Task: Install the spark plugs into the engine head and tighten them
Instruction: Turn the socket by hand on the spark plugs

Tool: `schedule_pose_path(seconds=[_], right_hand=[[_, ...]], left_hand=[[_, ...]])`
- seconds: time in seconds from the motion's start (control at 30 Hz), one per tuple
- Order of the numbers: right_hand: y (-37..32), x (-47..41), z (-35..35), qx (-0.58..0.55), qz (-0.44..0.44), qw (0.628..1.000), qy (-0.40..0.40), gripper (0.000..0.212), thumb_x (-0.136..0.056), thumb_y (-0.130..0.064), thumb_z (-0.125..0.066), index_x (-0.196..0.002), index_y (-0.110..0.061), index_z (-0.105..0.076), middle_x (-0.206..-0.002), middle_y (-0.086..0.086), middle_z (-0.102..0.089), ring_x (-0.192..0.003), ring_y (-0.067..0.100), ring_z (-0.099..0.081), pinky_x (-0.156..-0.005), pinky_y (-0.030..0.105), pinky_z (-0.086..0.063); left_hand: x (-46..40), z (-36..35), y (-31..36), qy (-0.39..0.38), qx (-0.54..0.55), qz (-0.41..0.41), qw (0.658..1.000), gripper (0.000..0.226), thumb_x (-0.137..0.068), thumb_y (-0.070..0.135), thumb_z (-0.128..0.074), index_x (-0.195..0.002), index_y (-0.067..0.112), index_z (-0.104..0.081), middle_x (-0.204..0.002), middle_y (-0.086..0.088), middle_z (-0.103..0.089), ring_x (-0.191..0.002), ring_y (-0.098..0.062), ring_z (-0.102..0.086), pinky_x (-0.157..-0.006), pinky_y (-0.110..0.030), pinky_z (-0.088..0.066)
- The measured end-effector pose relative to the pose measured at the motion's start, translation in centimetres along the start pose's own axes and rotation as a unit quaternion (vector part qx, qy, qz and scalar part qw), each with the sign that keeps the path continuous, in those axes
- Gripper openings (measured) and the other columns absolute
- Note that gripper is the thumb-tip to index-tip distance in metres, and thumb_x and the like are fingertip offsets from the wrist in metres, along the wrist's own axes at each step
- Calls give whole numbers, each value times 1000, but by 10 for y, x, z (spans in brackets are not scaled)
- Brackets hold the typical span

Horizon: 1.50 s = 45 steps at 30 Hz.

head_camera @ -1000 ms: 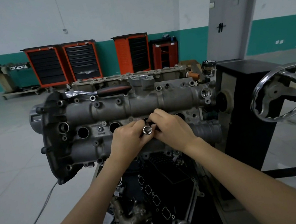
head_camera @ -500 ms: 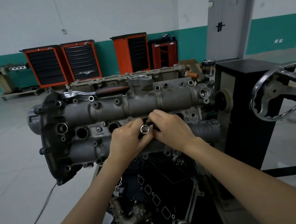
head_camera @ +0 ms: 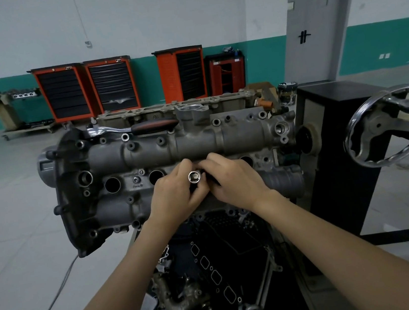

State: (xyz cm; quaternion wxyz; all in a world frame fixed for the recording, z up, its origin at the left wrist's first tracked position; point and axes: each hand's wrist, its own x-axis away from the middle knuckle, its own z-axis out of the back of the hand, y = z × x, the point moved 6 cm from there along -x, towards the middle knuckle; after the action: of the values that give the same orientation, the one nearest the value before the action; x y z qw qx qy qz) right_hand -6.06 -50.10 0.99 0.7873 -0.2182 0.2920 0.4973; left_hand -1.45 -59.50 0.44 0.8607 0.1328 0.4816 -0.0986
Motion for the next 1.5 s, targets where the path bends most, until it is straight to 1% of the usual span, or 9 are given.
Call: schedule_pose_path(seconds=[0.2, 0.47, 0.67, 0.77, 0.87, 1.0, 1.1, 1.33, 1.5], right_hand=[[2, -1, 2, -27, -17, 999, 28, 8, -79, -4, -60, -80, 2, -55, -77, 14, -53, -60, 34, -53, -47, 36, -42], [2, 1, -1, -12, -8, 1000, 1, 36, -78, -15, -64, -112, -8, -58, -95, 7, -58, -68, 28, -61, -50, 36, -49], [-2, 0, 2, -17, 8, 1000, 19, 10, -77, -2, -59, -87, 0, -62, -78, 13, -57, -60, 33, -57, -43, 36, -45], [4, -3, 2, -37, -24, 999, 23, 7, -81, -6, -59, -80, 0, -55, -78, 13, -55, -65, 34, -54, -50, 37, -42], [8, -3, -1, -39, -40, 998, 23, 11, -83, -14, -59, -84, -3, -55, -82, 11, -54, -68, 32, -55, -53, 37, -41], [7, -2, -3, -28, -40, 999, 4, 29, -81, -22, -62, -107, -11, -56, -99, 4, -57, -74, 27, -60, -55, 34, -45], [3, -1, -2, 1, -18, 1000, -8, 37, -77, -17, -63, -113, -10, -58, -97, 6, -57, -72, 29, -61, -53, 37, -49], [6, -2, -1, -13, -28, 1000, -3, 8, -83, -8, -56, -88, -2, -55, -85, 10, -54, -72, 32, -55, -55, 39, -43], [8, -2, -3, -16, -49, 999, -1, 12, -84, -13, -57, -89, -3, -53, -87, 10, -53, -72, 32, -53, -56, 41, -42]], left_hand=[[0, -2, -1, 19, -33, -33, 999, 42, -85, 34, -50, -56, 4, -48, -46, -5, -48, -36, -20, -43, -39, -20, -29], [1, -2, 0, 5, -12, -26, 1000, 31, -84, 26, -43, -65, 1, -47, -52, -7, -48, -36, -22, -43, -38, -20, -28], [1, -3, -2, 6, -21, -17, 1000, 35, -83, 31, -46, -63, 2, -47, -51, -5, -48, -38, -20, -43, -37, -22, -28], [0, -3, -3, 27, -28, -22, 999, 44, -87, 37, -47, -58, 4, -47, -47, -5, -48, -36, -21, -44, -35, -24, -32], [1, -3, -2, 30, -29, -31, 999, 52, -94, 40, -41, -56, 4, -47, -46, -6, -48, -36, -23, -44, -35, -26, -33], [1, -2, -1, 11, -19, -23, 999, 33, -86, 28, -44, -63, 4, -45, -51, -7, -47, -36, -23, -43, -36, -25, -31], [0, -3, 0, 3, -13, -13, 1000, 31, -83, 28, -43, -69, 1, -48, -55, -7, -49, -38, -23, -45, -34, -27, -34], [2, -4, -2, 10, -34, -27, 999, 39, -88, 34, -46, -62, 5, -51, -52, -4, -53, -40, -22, -49, -35, -30, -38], [1, -4, -3, 26, -25, -31, 999, 42, -87, 35, -51, -56, 5, -51, -48, -4, -51, -38, -22, -47, -34, -32, -38]])
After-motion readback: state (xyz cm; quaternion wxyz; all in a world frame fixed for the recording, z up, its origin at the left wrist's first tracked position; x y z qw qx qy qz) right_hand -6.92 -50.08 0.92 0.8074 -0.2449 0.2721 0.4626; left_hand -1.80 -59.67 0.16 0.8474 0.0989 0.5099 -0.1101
